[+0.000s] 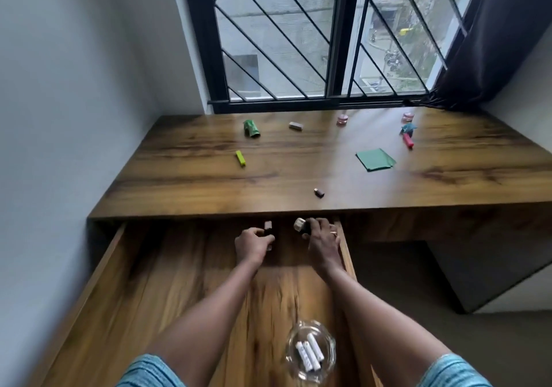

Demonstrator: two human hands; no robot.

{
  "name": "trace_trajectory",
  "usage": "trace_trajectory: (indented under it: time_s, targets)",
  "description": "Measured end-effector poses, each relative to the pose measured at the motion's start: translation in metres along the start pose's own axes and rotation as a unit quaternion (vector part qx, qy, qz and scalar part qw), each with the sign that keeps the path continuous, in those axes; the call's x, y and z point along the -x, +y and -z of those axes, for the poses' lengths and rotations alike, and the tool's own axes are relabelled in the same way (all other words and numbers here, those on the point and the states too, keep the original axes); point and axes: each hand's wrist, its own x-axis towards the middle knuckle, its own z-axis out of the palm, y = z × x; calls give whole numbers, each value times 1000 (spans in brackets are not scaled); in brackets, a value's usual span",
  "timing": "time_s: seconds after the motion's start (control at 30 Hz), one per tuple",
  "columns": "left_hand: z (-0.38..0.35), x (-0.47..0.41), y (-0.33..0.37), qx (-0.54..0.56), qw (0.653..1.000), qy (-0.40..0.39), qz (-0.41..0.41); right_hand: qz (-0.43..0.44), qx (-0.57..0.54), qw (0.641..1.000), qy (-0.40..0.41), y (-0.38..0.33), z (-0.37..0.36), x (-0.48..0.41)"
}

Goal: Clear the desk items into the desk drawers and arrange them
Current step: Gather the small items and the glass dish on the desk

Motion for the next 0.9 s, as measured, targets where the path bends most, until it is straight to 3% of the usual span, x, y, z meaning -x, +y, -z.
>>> trace_trajectory:
  time_s: [0.27,0.47,0.7,0.9]
  targets:
    - [18,61,-103,-30,994,4,110,-5,-1,995,-103,-19,-55,105]
    - [33,77,-142,-133,978,-16,158,-62,-3,985,-161,-46,-79,145]
    - [26,85,-169,-231,963,-40,131,-141,-20,966,-217,-56,-101,165]
    - [25,92,-171,-237,963,-45,118,-163,-14,967,-197,-61,-109,166]
